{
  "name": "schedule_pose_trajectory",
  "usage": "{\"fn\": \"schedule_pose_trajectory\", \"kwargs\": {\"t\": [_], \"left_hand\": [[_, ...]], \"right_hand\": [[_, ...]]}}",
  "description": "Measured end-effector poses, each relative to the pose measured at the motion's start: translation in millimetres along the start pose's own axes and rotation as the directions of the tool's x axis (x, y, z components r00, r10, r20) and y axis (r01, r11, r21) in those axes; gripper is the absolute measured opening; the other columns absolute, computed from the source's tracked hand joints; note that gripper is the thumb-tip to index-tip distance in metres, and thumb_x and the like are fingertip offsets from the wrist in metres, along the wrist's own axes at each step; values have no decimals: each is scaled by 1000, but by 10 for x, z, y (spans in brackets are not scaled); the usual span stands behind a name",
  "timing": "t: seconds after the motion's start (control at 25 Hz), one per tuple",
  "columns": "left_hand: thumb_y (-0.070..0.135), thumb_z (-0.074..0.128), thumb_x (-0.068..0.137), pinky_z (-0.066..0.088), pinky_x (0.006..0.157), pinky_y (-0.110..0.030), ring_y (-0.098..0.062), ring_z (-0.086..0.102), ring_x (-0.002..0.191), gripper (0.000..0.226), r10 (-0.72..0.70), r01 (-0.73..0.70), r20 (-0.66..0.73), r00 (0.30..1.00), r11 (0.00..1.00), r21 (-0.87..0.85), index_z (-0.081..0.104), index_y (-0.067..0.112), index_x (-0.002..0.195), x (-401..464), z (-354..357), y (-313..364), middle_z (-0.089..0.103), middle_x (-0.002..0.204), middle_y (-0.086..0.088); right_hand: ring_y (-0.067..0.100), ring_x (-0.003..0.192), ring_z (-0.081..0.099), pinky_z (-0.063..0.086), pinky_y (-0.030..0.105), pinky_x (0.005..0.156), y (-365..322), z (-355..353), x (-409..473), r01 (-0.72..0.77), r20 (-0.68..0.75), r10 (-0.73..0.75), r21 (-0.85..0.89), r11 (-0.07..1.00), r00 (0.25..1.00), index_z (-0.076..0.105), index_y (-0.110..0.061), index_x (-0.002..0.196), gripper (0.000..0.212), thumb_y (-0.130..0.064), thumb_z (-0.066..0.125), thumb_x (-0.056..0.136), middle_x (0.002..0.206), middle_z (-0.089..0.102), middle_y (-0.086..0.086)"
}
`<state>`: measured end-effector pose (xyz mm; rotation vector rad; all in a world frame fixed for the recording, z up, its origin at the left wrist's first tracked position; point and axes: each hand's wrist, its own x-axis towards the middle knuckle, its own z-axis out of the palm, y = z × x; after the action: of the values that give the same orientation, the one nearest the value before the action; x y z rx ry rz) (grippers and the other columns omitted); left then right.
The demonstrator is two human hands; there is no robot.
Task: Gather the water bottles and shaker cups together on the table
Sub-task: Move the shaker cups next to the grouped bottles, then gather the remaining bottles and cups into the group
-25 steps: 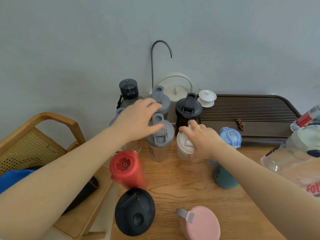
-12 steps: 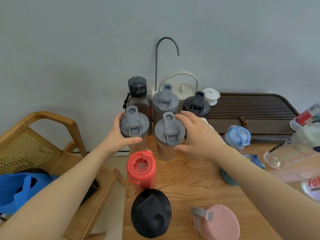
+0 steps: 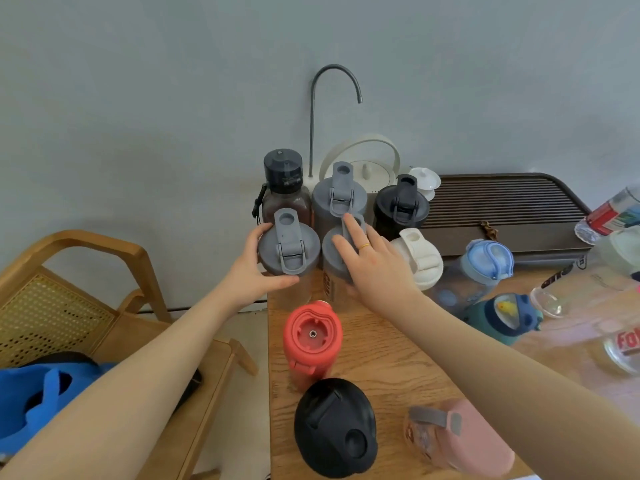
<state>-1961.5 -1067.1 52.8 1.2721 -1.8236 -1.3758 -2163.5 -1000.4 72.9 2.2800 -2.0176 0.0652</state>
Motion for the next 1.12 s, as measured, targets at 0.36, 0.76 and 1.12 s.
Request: {"fn": "schedule_pose_trajectory", "kwargs": {"t": [0.36, 0.76, 1.12], "left_hand": [[54, 65, 65, 16, 110, -33, -21, 16, 139, 92, 410, -326, -55, 910, 794, 513, 28, 15, 140, -87, -20, 389, 20, 153, -7], [43, 56, 85, 33, 107, -37, -21, 11, 142, 73, 273, -568, 510, 816, 215, 794, 18, 26, 145, 240, 565, 783, 10, 157, -4], [31, 60, 85, 44, 100, -45, -23, 18, 139, 61, 316, -564, 476, 821, 317, 763, 34, 20, 139, 225, 605, 800, 25, 153, -2]], "right_hand": [[34, 137, 29, 25, 46, 111, 853, -127, -385, -204, 108, 191, 128, 971, 976, 26, -15, 142, 90, -56, 63, 71, 153, 22, 13], [34, 108, 49, 47, 39, 82, 747, 11, -409, -322, 160, 324, -38, 946, 932, 21, -12, 136, 90, -33, 77, 69, 130, 40, 11], [33, 107, 52, 47, 40, 82, 802, 20, -393, -246, 130, 248, -37, 969, 960, 21, -14, 137, 87, -45, 71, 72, 128, 43, 11]]}}
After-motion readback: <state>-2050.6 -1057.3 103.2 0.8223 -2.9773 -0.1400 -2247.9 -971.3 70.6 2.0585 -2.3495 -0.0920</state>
